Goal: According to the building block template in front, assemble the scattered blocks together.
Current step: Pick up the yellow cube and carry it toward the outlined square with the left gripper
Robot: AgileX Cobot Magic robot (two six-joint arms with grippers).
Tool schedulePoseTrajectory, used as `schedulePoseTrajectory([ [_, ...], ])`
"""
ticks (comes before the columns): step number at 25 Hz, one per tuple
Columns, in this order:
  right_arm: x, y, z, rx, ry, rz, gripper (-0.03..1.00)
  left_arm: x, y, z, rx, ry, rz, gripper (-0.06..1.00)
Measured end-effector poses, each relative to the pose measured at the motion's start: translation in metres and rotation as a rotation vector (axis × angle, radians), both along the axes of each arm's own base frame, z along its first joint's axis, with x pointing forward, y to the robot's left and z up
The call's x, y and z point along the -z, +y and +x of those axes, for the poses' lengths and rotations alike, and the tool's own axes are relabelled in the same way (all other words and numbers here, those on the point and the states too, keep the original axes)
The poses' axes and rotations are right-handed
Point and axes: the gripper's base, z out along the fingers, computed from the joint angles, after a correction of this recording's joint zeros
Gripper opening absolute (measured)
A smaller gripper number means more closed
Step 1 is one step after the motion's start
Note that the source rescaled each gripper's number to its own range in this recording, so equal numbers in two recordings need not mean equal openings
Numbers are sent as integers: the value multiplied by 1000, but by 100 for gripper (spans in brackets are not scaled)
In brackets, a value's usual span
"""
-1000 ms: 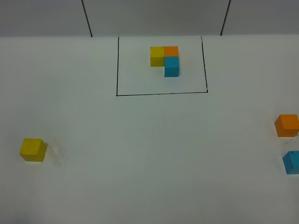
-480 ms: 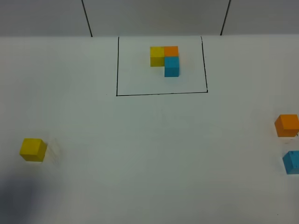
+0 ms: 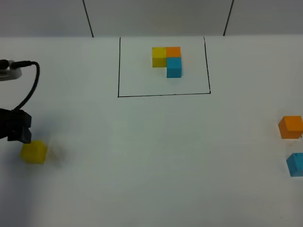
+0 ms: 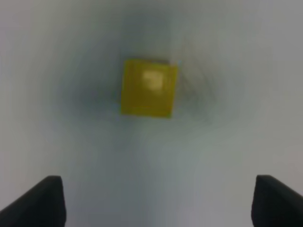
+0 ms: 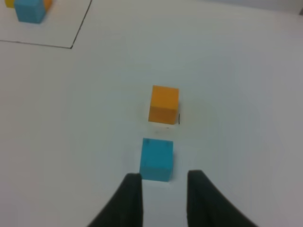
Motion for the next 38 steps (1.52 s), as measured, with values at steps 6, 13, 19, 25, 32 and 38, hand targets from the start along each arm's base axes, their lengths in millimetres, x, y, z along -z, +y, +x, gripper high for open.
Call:
schedulePoseTrajectory([
  [6, 0, 0, 0, 0, 0, 0, 0, 32, -1, 24, -1, 16, -5, 69],
  [13, 0, 0, 0, 0, 0, 0, 0, 60, -2, 37, -9, 48, -10, 69],
  [19, 0, 0, 0, 0, 0, 0, 0, 85, -2, 45, -10, 84, -6, 69],
  [25, 0, 0, 0, 0, 0, 0, 0, 102, -2, 50, -10, 103, -3, 69],
  [32, 0, 0, 0, 0, 0, 0, 0, 114, -2, 51, 4, 134, 0, 36],
  [38, 0, 0, 0, 0, 0, 0, 0, 108, -4, 56, 75, 138, 2, 2],
])
